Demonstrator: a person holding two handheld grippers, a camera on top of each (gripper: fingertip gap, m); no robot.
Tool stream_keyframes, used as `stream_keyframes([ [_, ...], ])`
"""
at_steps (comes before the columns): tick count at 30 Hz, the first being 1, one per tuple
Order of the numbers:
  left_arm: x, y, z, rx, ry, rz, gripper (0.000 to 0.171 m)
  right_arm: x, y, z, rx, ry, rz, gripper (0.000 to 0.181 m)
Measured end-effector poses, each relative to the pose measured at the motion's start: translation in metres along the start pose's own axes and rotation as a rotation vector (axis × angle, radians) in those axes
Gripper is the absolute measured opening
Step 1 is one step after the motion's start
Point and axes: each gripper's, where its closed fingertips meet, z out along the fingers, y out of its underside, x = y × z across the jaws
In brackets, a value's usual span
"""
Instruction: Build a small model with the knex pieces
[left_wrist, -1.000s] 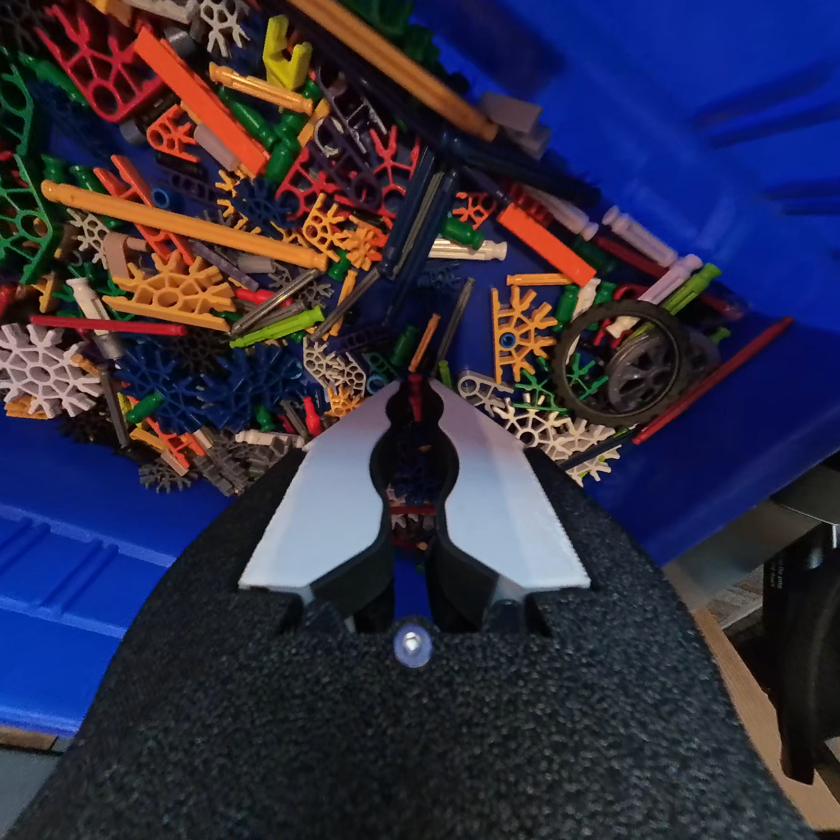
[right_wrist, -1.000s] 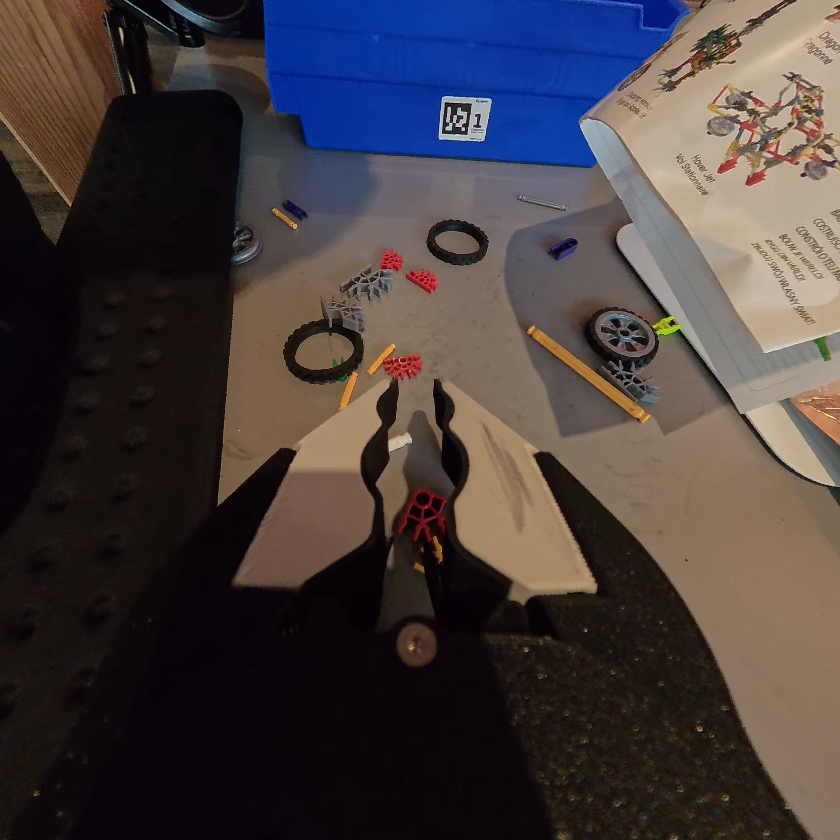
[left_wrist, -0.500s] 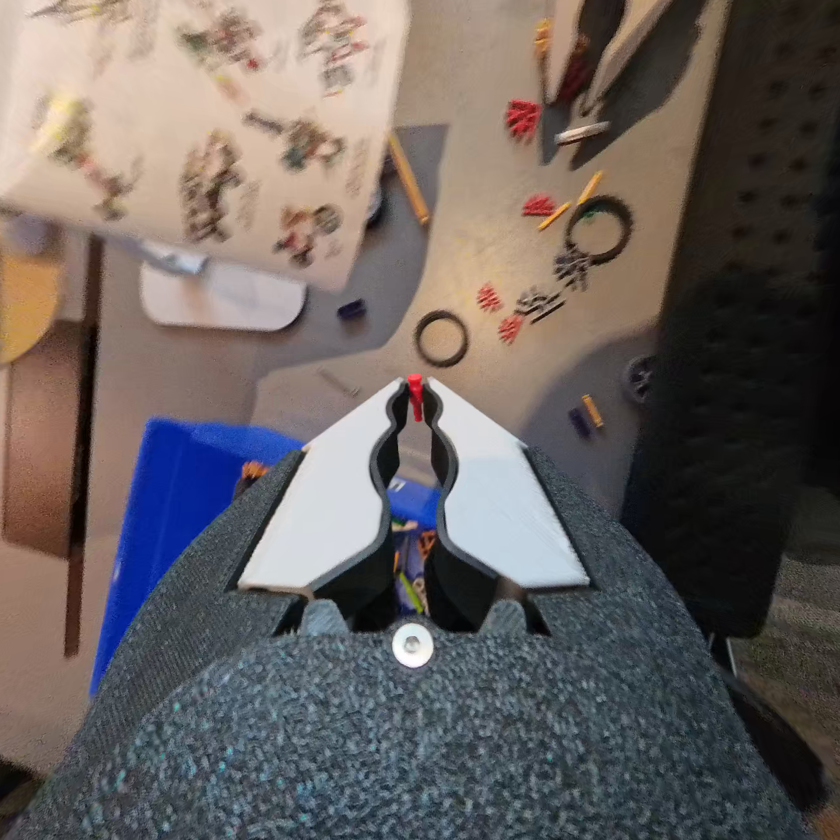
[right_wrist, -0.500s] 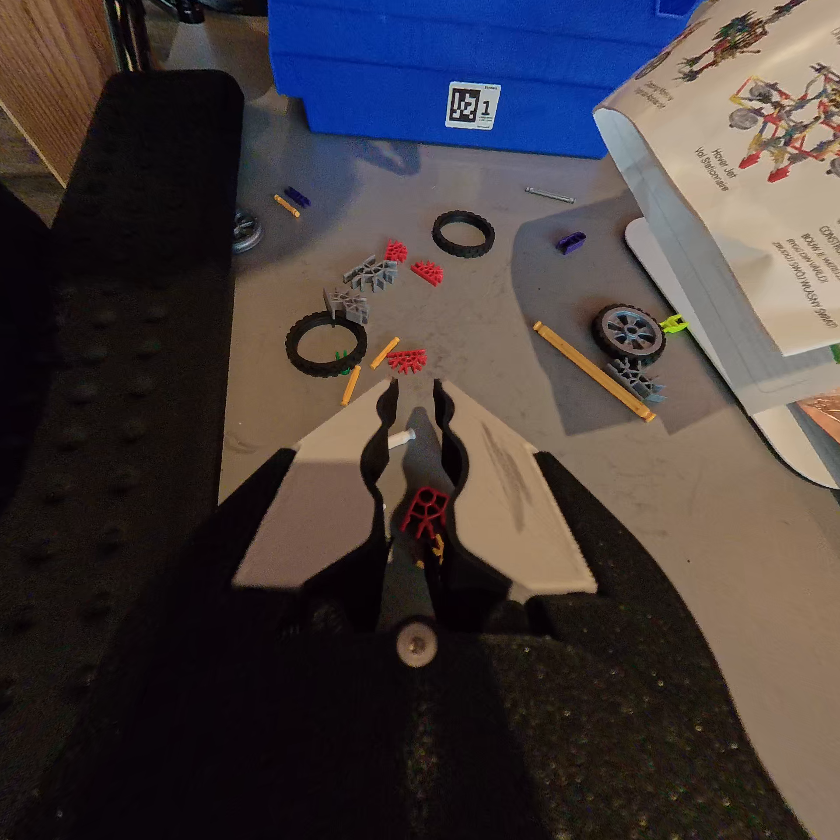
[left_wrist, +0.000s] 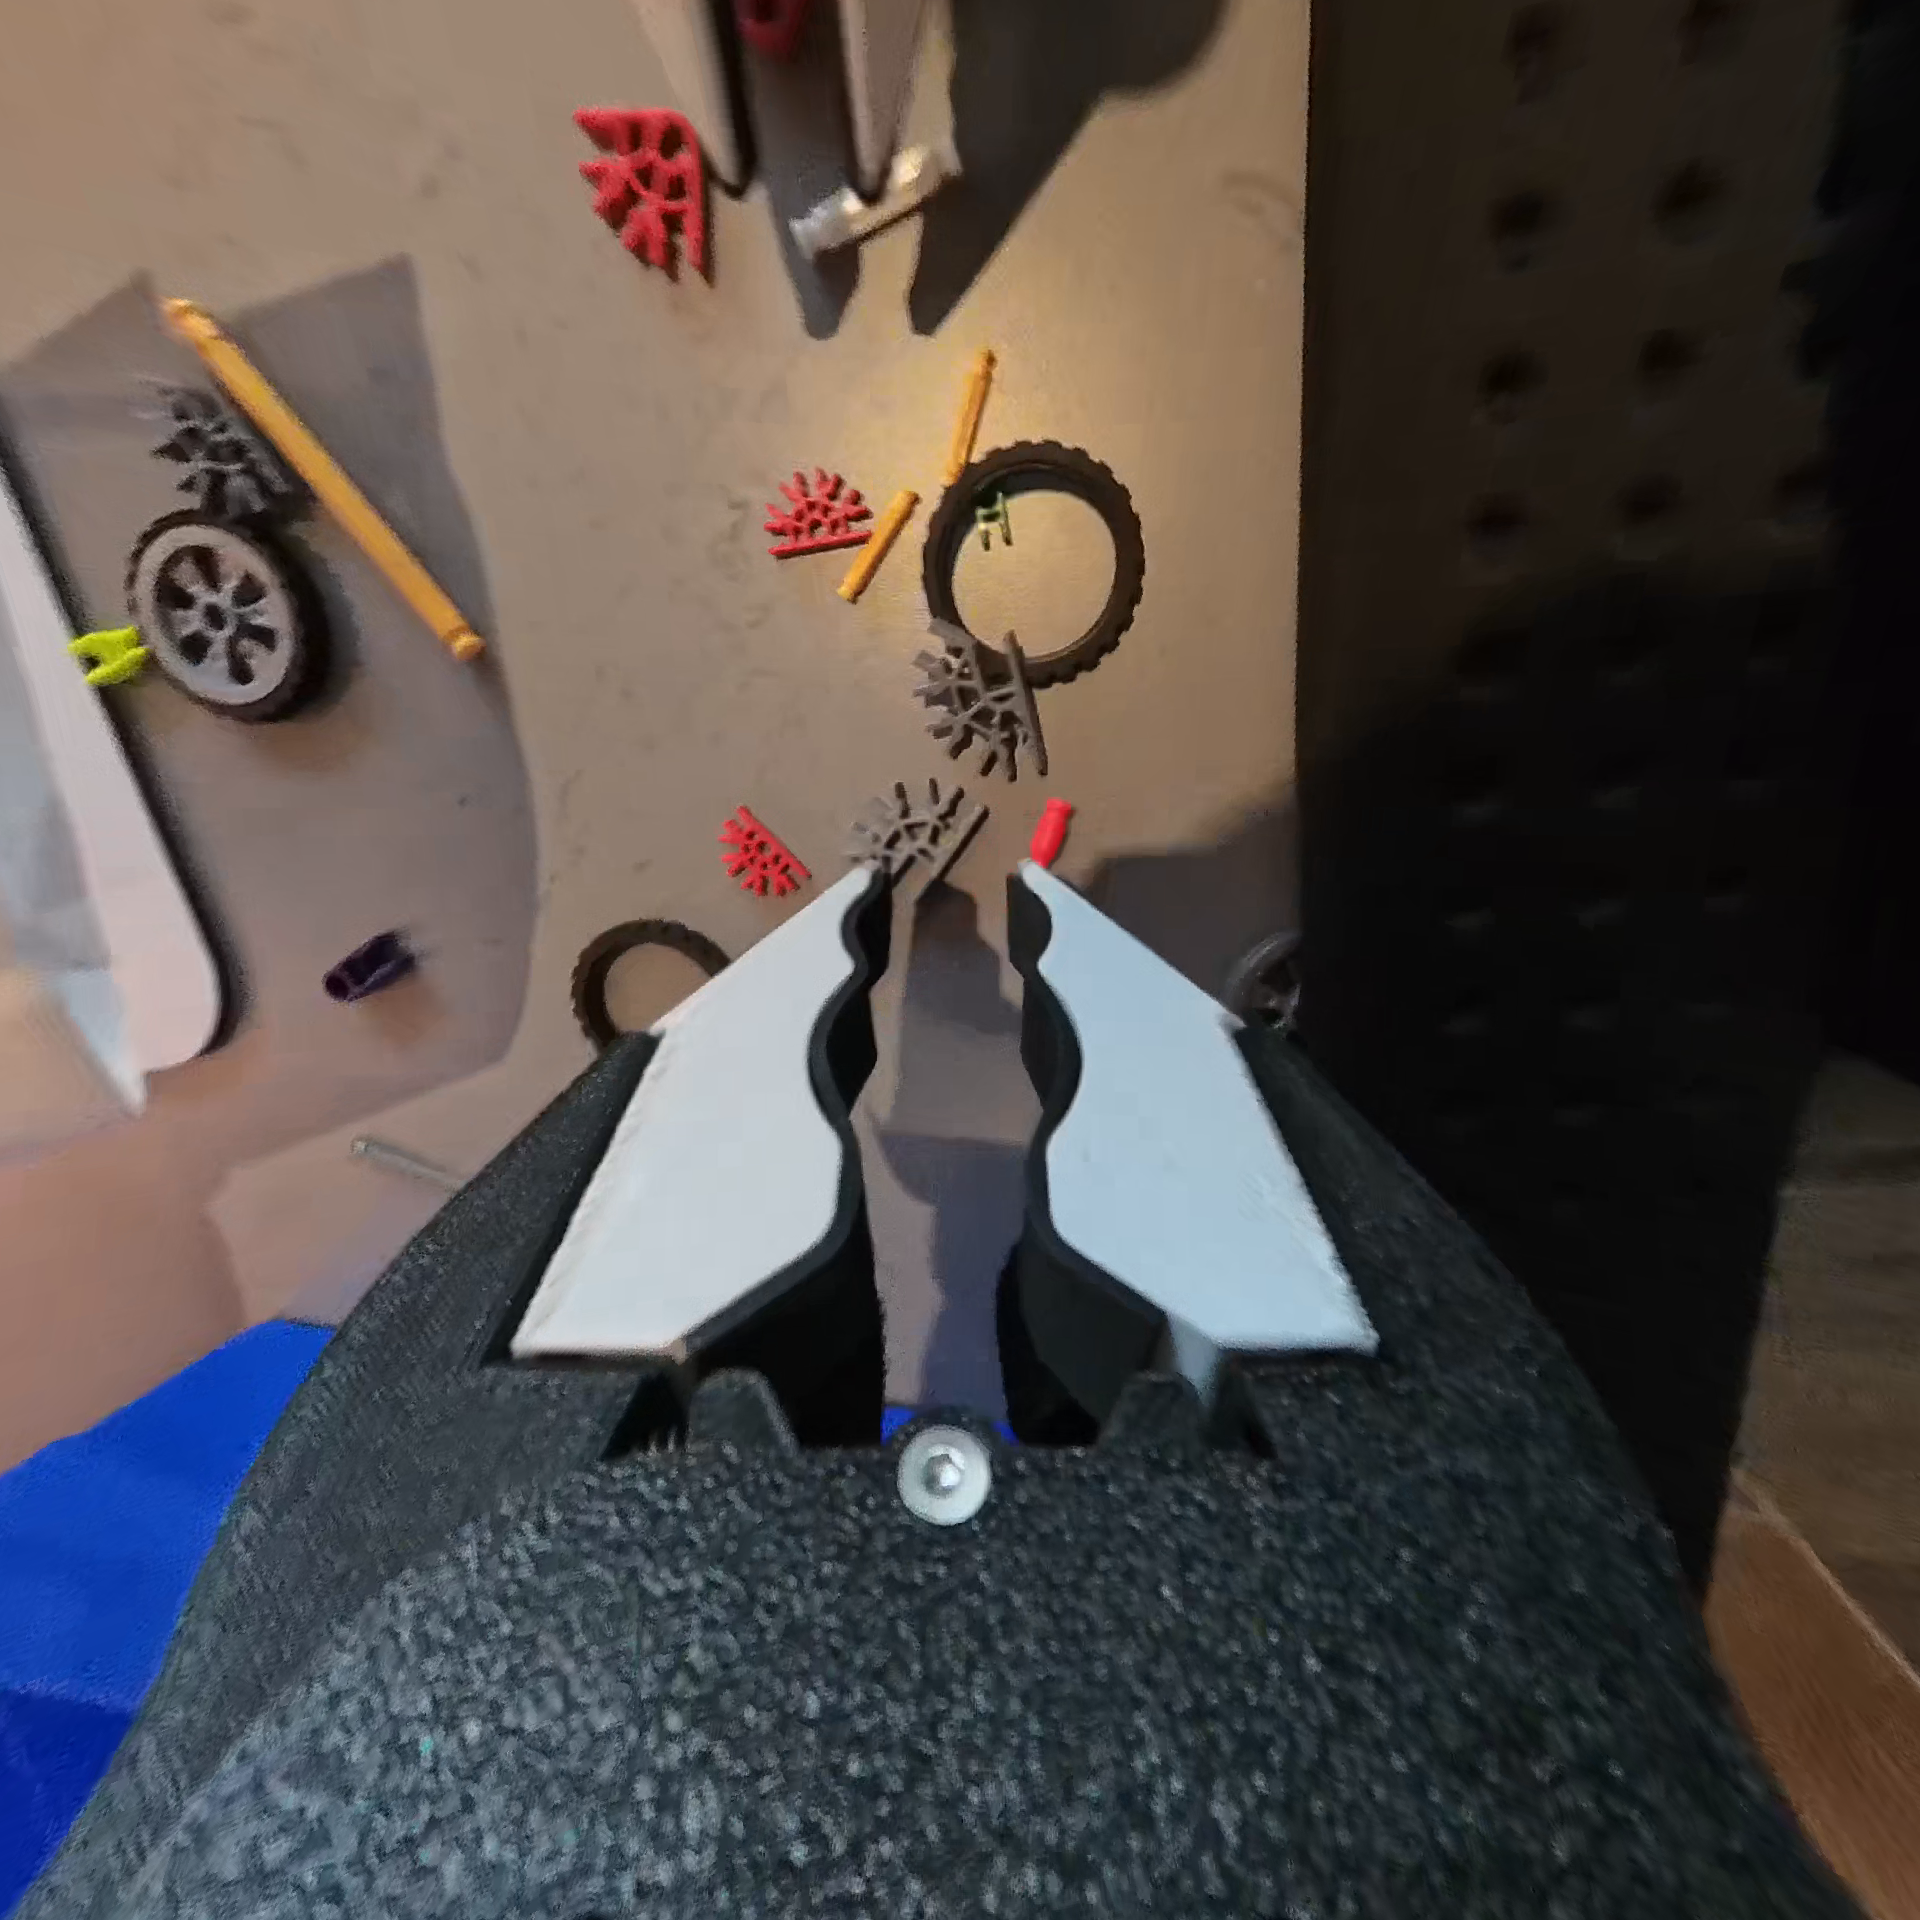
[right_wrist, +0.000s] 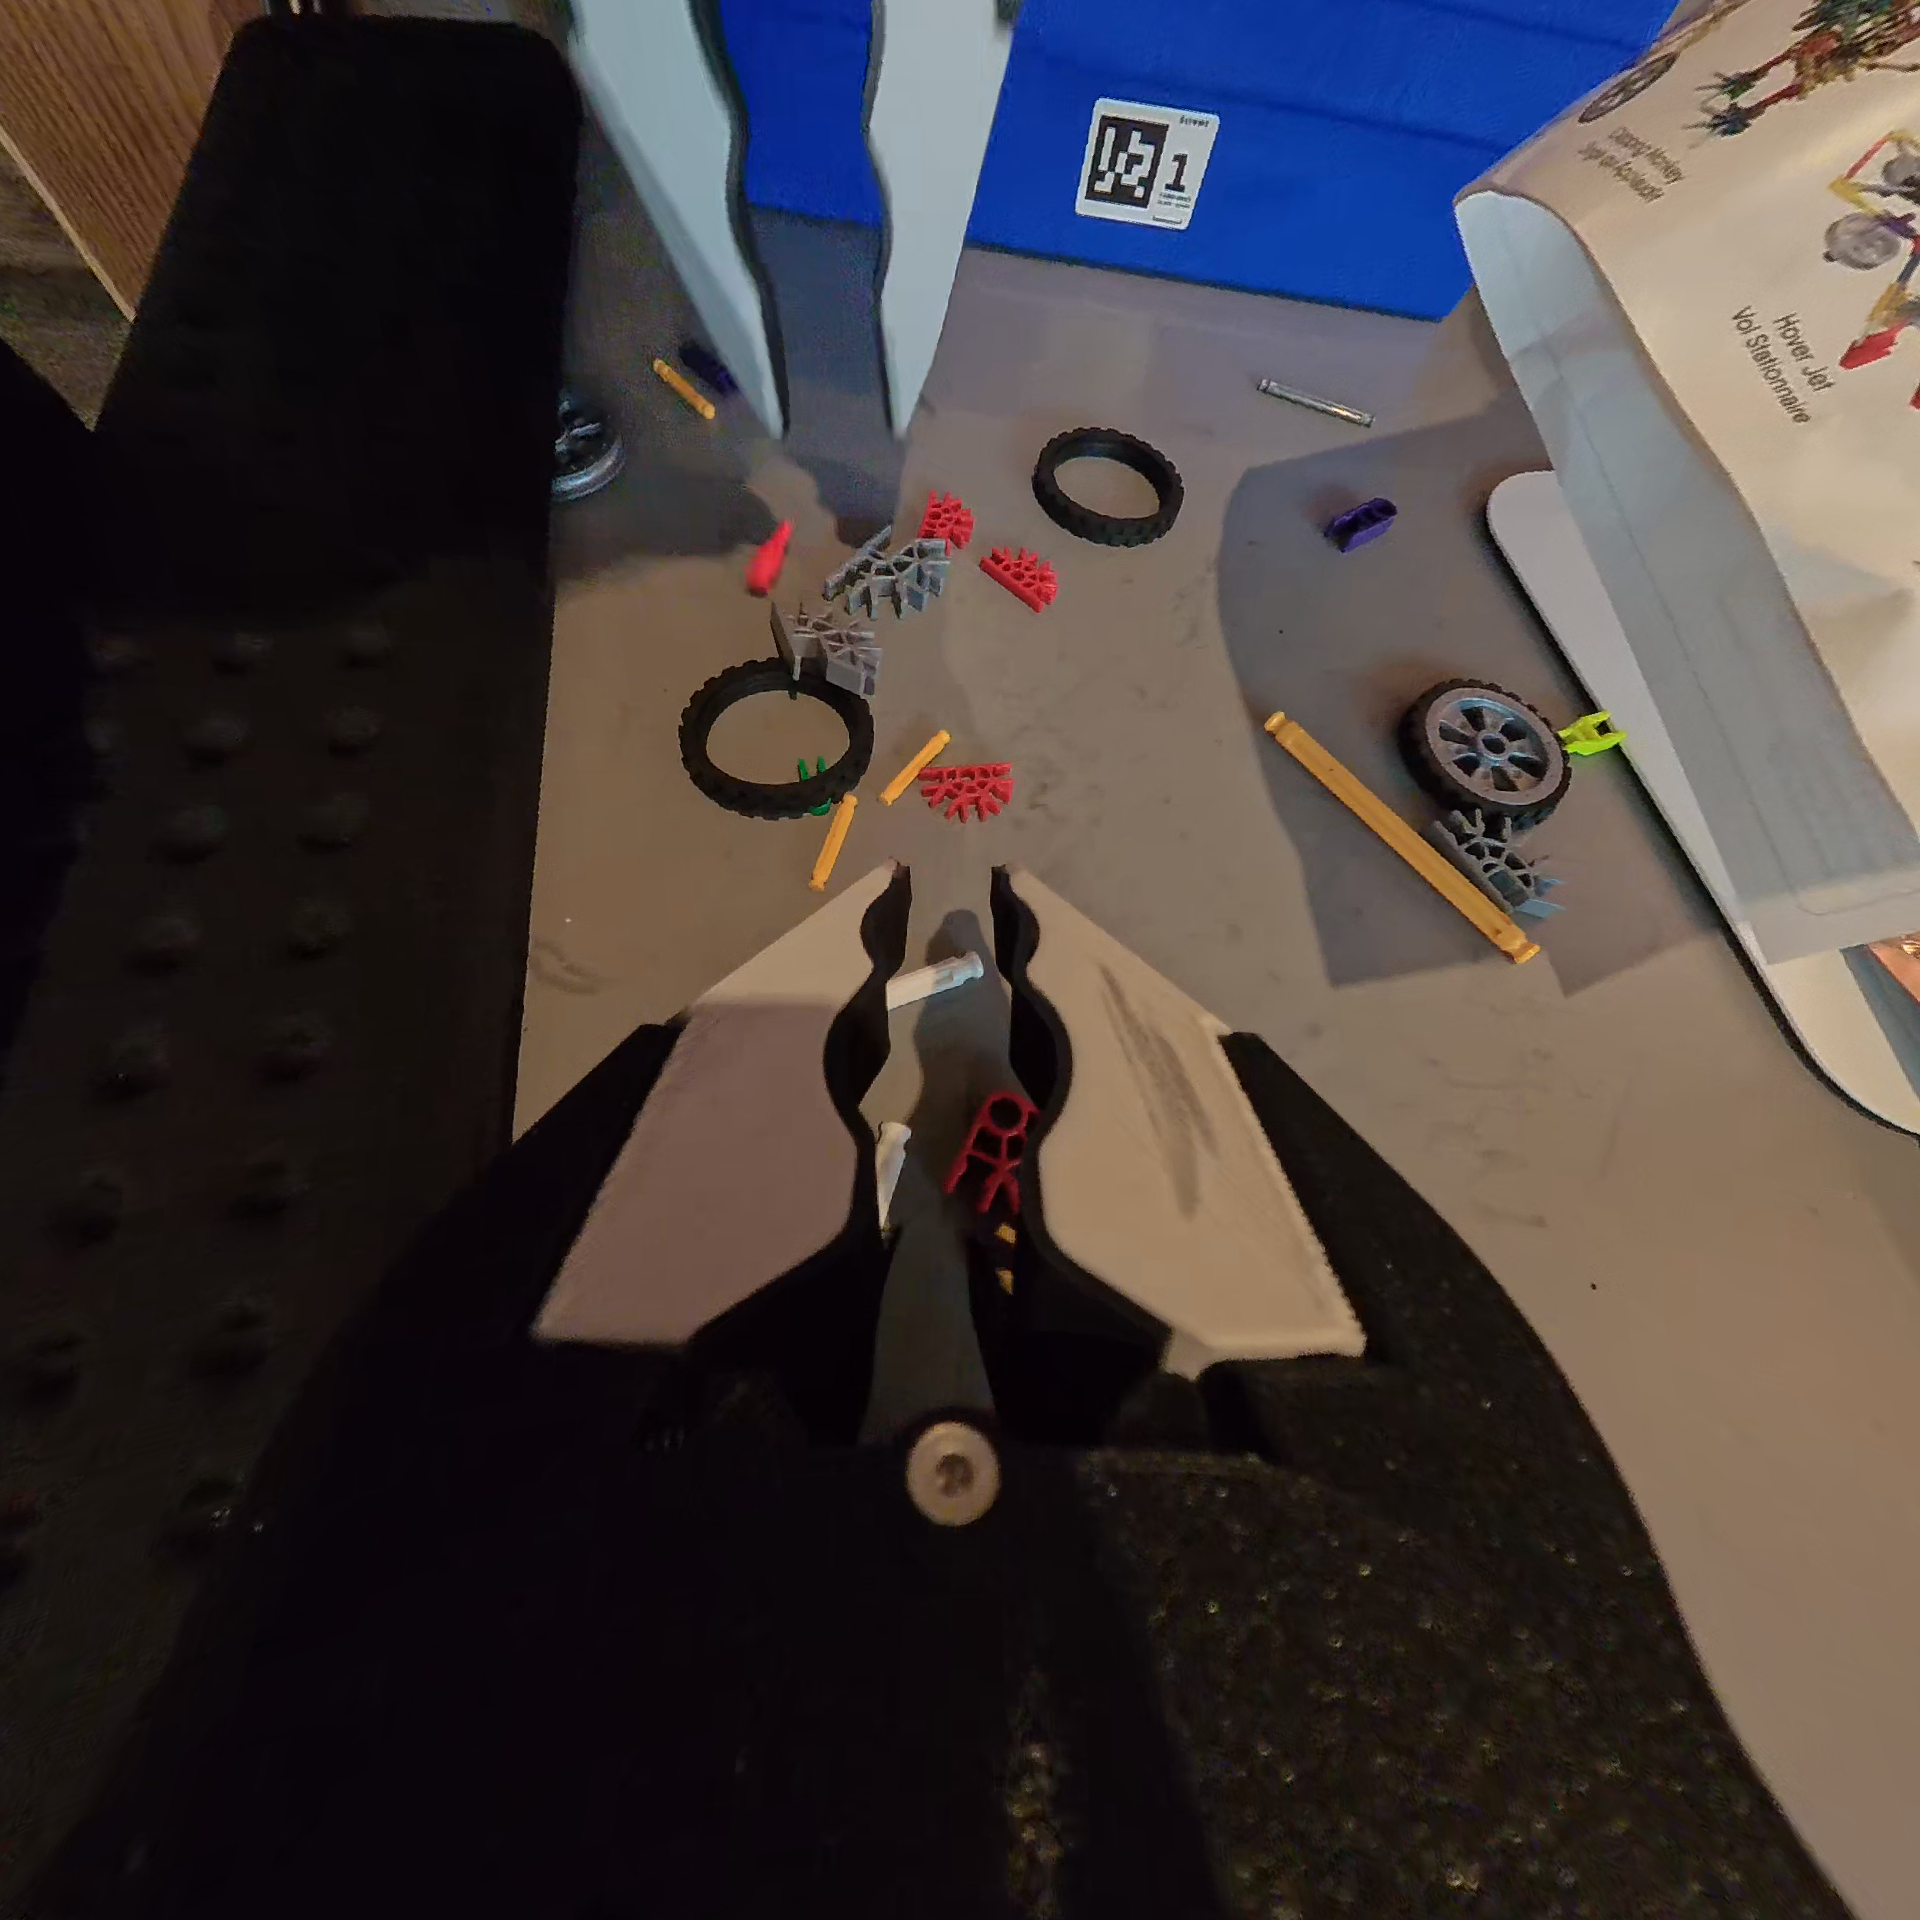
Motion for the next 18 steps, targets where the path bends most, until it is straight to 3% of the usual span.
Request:
stream_keyframes([
  [4, -0.042, 0.017, -0.067, 0.150, -0.129, -0.177, 0.018, -0.001, 0.000, 0.000, -0.004, -0.002, -0.005, 0.015],
  [8, -0.094, 0.101, -0.135, 0.153, -0.349, -0.378, 0.012, -0.002, 0.000, 0.000, -0.008, -0.003, -0.011, 0.015],
  [11, -0.104, 0.181, -0.128, 0.008, -0.344, -0.504, 0.009, -0.003, 0.001, 0.001, -0.014, -0.008, -0.014, 0.015],
  [14, -0.105, 0.234, -0.100, -0.128, -0.313, -0.552, 0.008, -0.003, 0.002, 0.002, -0.017, -0.008, -0.013, 0.015],
  [15, -0.105, 0.250, -0.091, -0.184, -0.309, -0.561, 0.008, -0.003, 0.002, 0.002, -0.016, -0.007, -0.010, 0.015],
  [18, -0.098, 0.260, -0.067, -0.197, -0.217, -0.599, 0.009, -0.002, 0.002, 0.001, -0.012, -0.007, -0.003, 0.015],
])
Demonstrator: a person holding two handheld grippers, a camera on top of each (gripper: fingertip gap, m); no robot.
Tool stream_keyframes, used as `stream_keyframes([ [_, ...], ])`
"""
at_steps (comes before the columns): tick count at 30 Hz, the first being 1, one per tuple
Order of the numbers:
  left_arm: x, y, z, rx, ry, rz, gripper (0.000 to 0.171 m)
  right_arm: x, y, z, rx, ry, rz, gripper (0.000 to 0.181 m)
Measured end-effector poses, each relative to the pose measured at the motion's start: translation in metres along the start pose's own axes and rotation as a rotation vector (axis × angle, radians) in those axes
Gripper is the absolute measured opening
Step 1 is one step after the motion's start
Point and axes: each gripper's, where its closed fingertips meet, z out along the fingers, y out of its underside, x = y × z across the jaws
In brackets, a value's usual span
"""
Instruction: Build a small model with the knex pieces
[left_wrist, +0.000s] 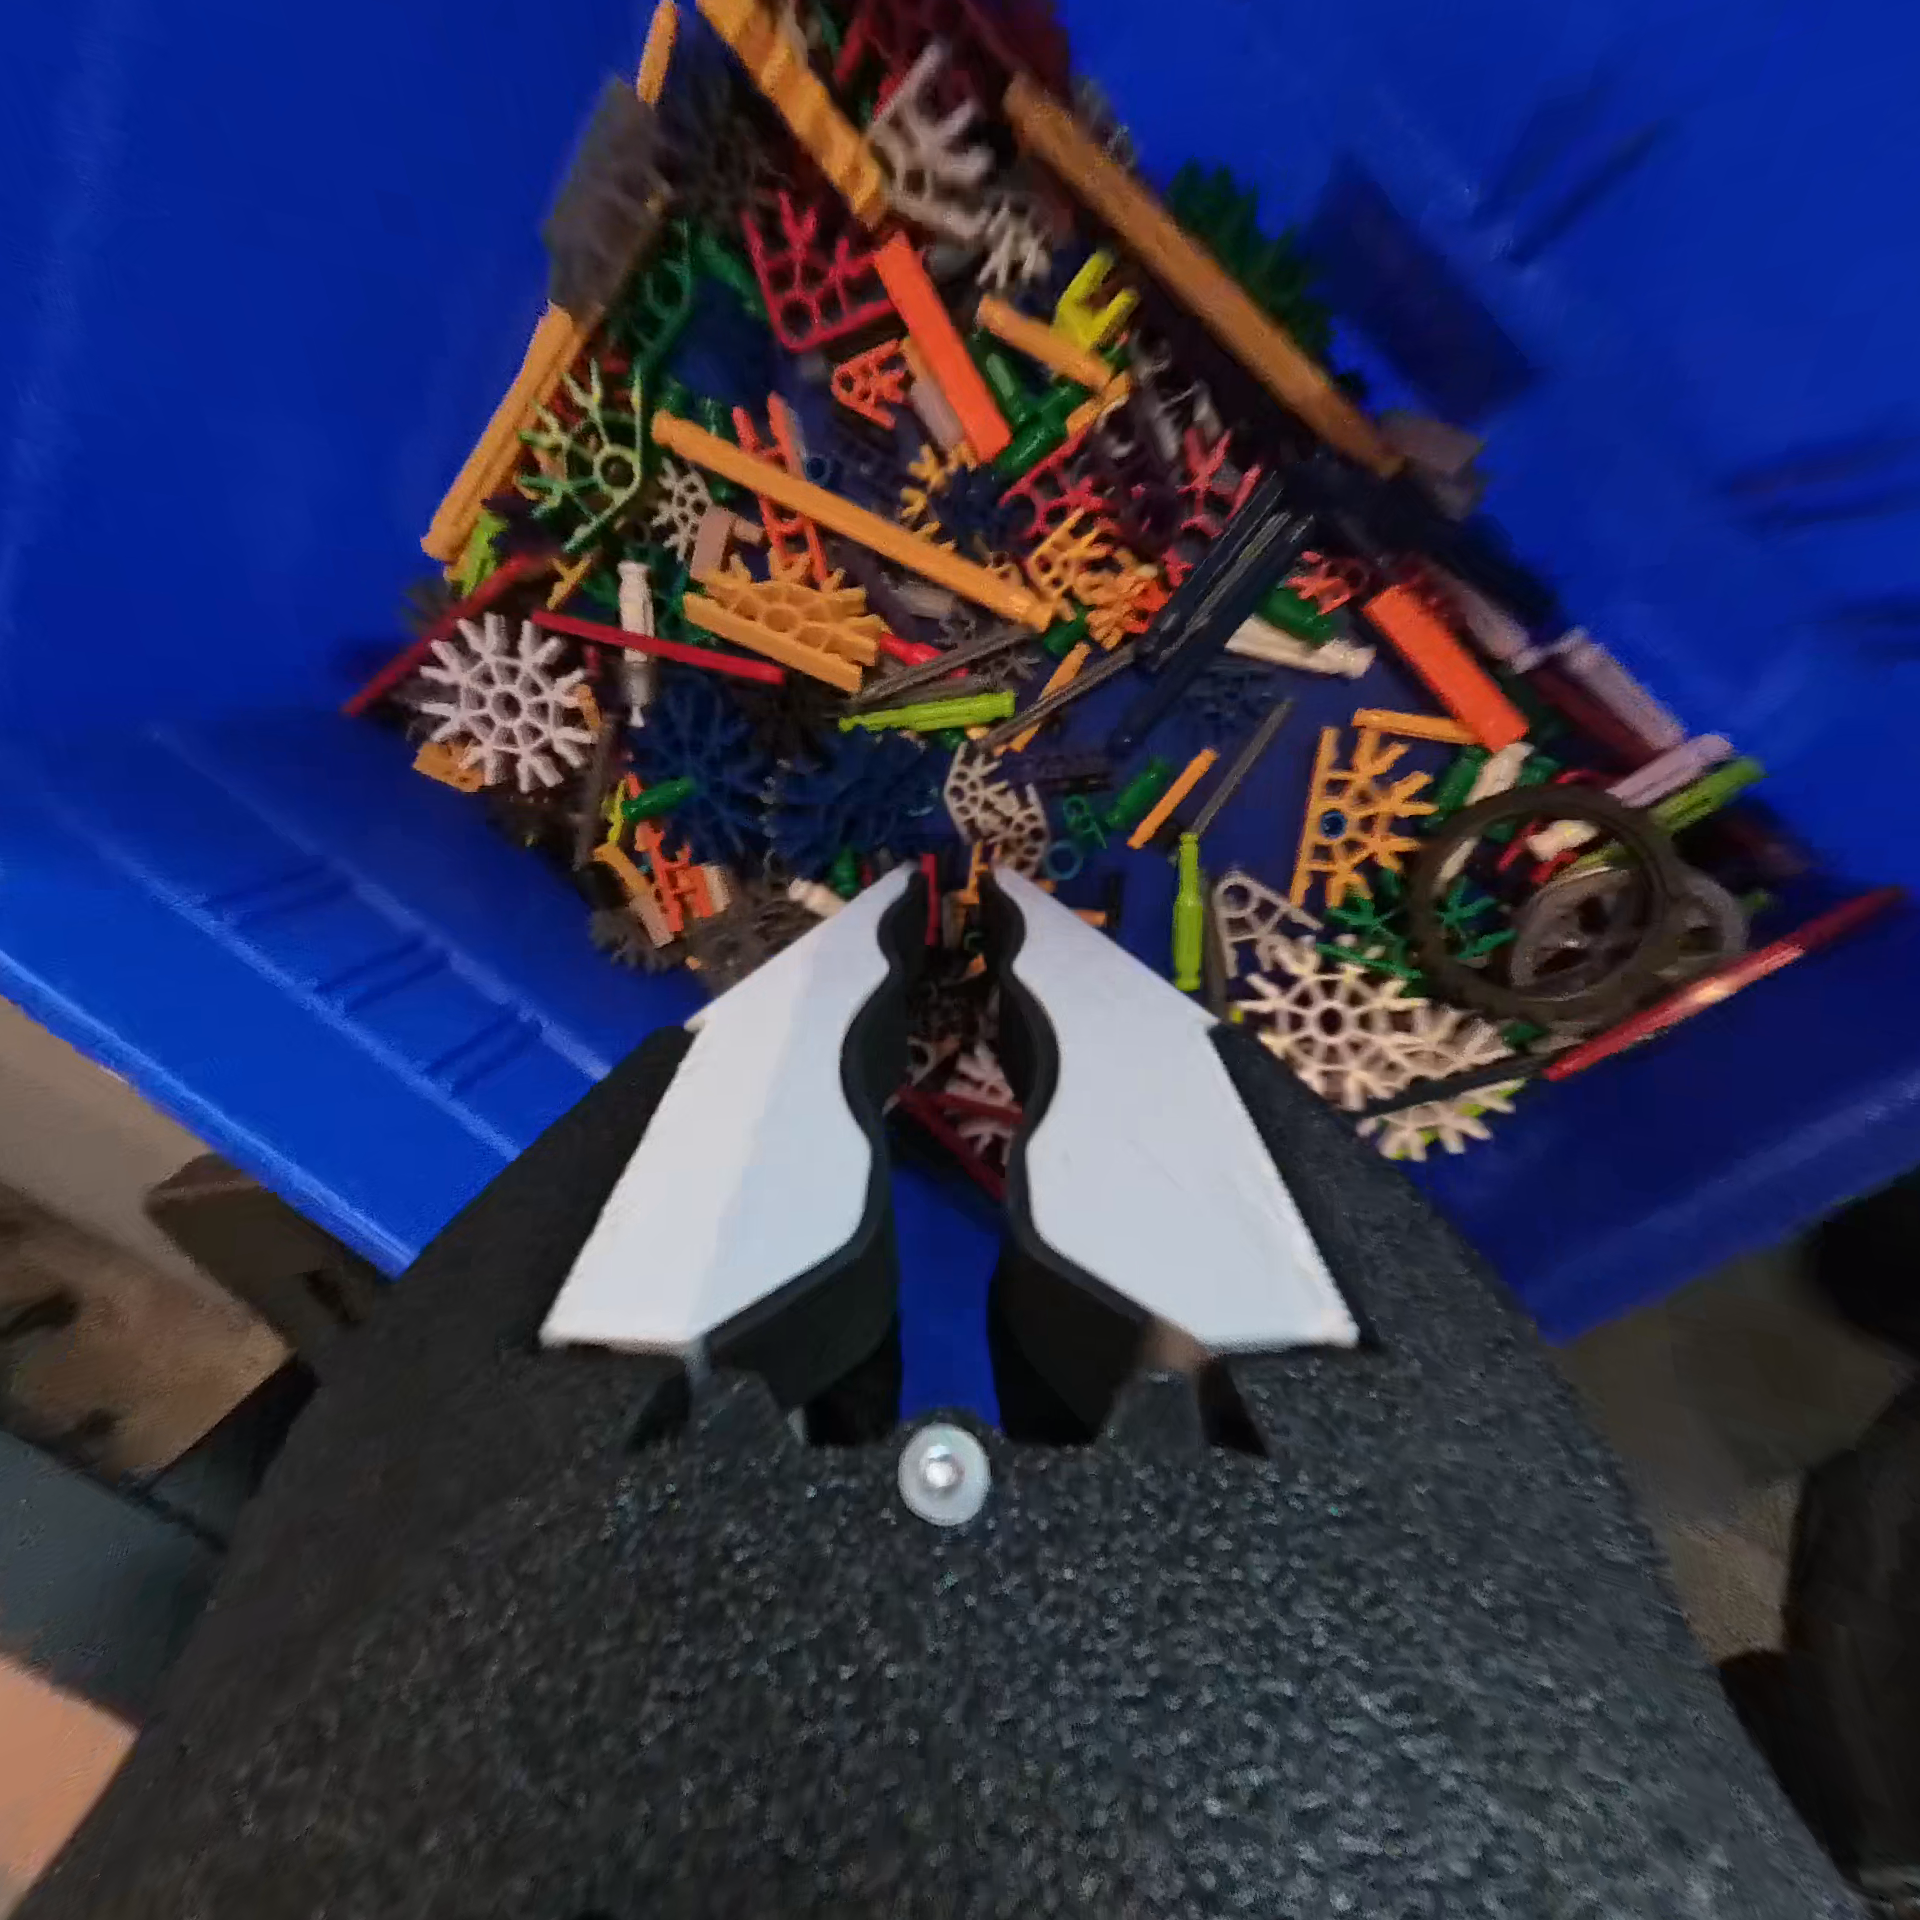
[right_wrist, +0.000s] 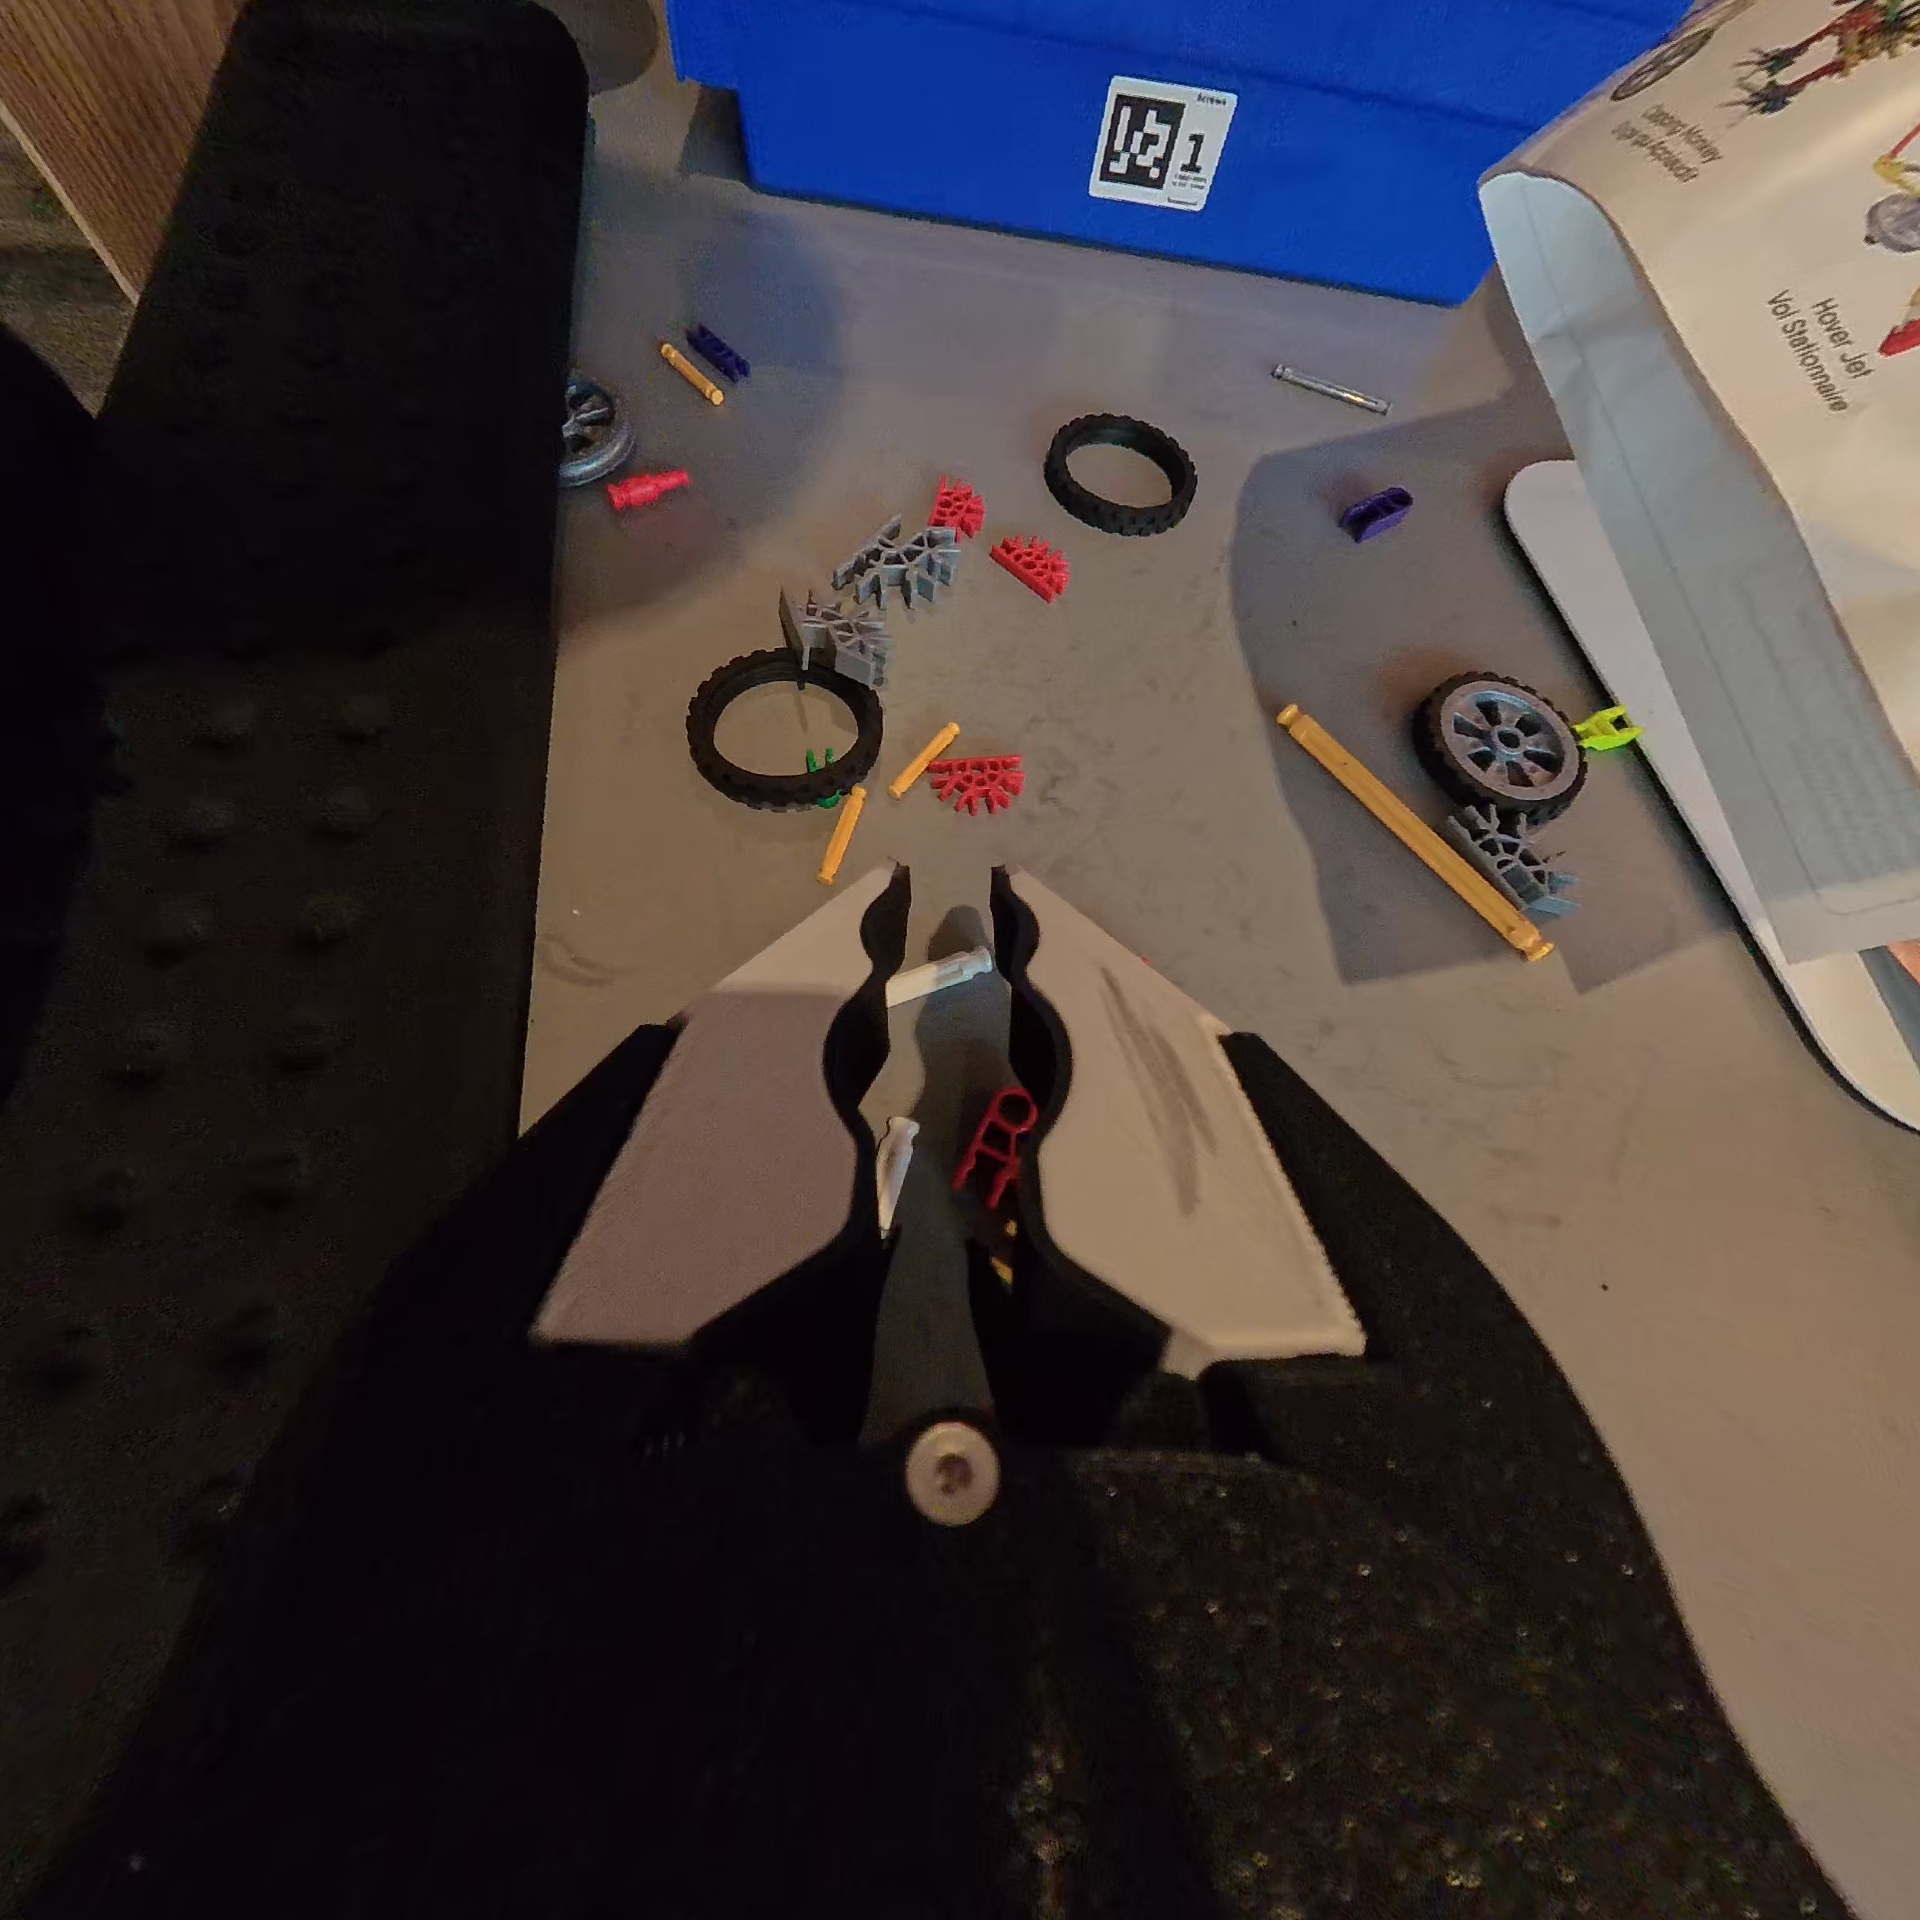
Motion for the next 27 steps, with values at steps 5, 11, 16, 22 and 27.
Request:
stream_keyframes([
  [5, -0.009, 0.010, 0.018, -0.078, -0.011, 0.010, 0.009, 0.001, -0.001, -0.001, 0.007, -0.002, 0.006, 0.015],
  [11, -0.006, 0.013, 0.026, -0.123, 0.013, 0.027, 0.011, 0.000, -0.001, -0.001, 0.009, -0.003, 0.005, 0.015],
  [16, -0.011, 0.018, 0.032, -0.186, -0.004, 0.033, 0.013, -0.001, 0.000, -0.001, 0.003, -0.003, -0.001, 0.015],
  [22, -0.011, 0.015, 0.030, -0.176, 0.002, 0.036, 0.003, -0.001, 0.001, -0.002, 0.000, -0.003, -0.004, 0.015],
  [27, -0.010, 0.012, 0.024, -0.134, -0.008, 0.025, 0.003, -0.001, 0.001, -0.002, -0.002, -0.003, -0.005, 0.016],
])
